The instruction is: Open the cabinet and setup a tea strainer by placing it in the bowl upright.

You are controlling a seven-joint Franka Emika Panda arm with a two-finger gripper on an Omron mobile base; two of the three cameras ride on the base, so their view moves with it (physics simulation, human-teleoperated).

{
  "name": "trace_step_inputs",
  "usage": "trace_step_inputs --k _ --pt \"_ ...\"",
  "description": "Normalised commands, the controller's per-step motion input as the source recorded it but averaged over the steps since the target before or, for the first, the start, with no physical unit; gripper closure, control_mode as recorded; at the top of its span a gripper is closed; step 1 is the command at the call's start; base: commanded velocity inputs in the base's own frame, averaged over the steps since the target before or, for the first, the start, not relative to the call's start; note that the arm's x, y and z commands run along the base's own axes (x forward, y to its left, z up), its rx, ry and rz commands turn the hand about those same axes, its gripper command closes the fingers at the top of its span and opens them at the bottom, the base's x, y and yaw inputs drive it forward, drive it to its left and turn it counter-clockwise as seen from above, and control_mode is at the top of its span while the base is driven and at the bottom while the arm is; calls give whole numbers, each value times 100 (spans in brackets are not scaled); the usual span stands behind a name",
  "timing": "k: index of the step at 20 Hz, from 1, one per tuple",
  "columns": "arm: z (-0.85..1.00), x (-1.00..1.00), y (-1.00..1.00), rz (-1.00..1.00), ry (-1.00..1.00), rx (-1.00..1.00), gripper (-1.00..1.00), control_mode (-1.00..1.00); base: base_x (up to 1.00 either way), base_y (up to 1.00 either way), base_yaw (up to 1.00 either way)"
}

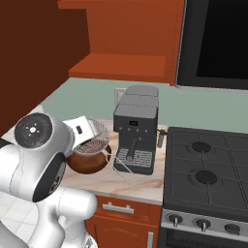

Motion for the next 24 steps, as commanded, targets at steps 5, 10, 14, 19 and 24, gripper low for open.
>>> trace_step_inputs --k 5,10,14,19,24 --pt "-69 0 25 5 15 0 100 -100 0 0 0" --pt "-57 0 23 8 13 0 100 -100 0 0 0" --pt "-34 0 24 3 6 0 100 -100 0 0 0" --pt "-5 12 31 0 0 0 100 -100 0 0 0" --pt "-8 29 43 0 0 0 100 -100 0 0 0"
